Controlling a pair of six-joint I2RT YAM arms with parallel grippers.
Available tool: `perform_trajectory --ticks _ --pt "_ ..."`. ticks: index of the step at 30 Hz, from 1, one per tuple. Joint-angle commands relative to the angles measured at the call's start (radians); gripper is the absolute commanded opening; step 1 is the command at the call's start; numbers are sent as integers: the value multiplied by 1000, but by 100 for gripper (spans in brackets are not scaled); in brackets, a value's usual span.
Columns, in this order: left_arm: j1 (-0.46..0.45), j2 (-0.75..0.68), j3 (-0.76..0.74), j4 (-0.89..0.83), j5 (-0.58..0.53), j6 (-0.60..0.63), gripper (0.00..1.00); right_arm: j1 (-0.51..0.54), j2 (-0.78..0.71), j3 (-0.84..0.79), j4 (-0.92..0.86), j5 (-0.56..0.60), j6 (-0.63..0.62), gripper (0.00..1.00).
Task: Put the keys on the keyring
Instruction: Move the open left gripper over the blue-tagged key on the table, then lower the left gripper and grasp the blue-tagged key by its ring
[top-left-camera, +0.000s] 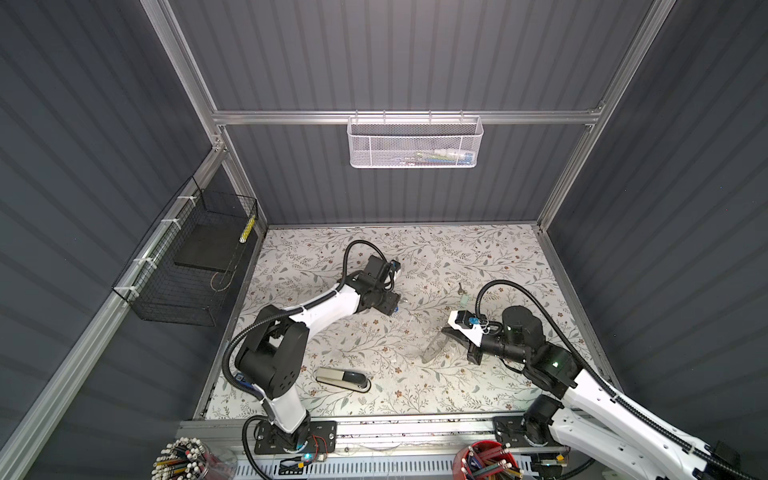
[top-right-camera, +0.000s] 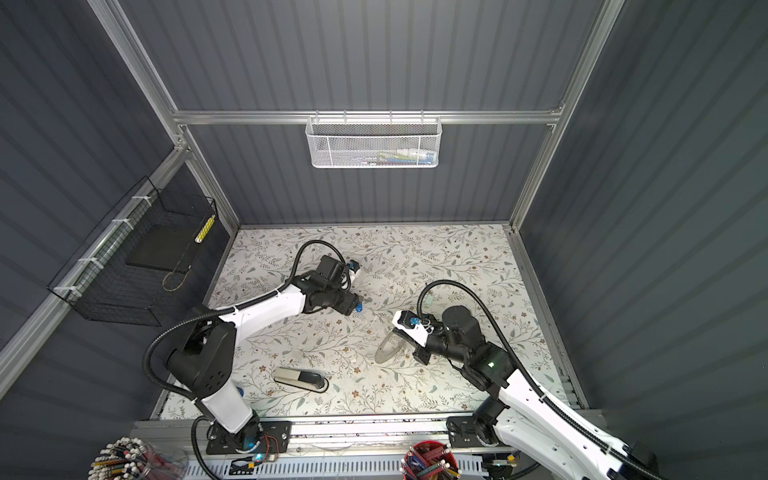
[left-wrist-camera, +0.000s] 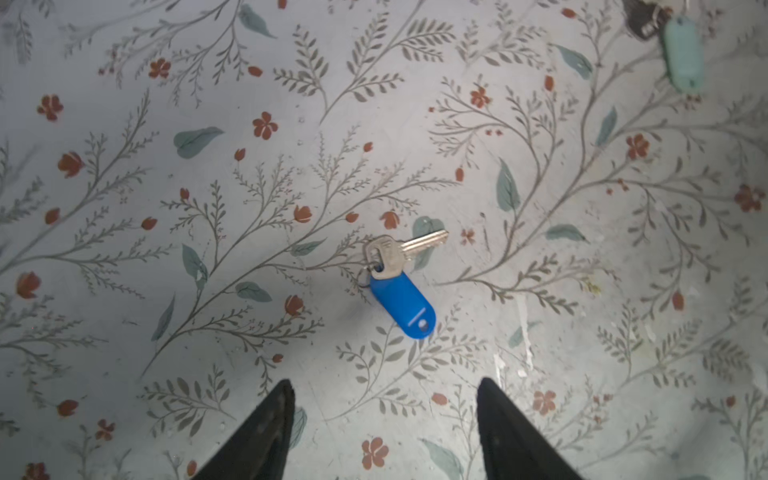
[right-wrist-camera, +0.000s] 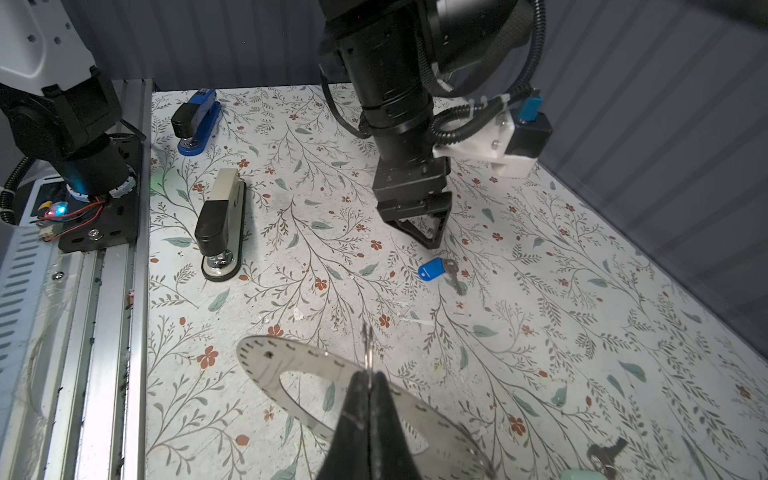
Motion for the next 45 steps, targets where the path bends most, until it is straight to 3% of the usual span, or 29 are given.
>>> perform_trajectory --ticks 1,7,13,22,45 --pt "35 26 10 -38 103 -78 65 -9 -1 -13 30 -25 -11 0" --pt "51 103 -2 53 174 -93 48 -14 21 -15 40 -42 -11 0" --pt "87 192 38 82 237 -79 41 -14 35 -1 29 -47 -9 0" --pt "106 246 51 131 284 -44 44 -13 61 24 16 -50 -3 0" --pt "106 276 65 133 366 -12 8 -13 105 47 6 -62 -4 0"
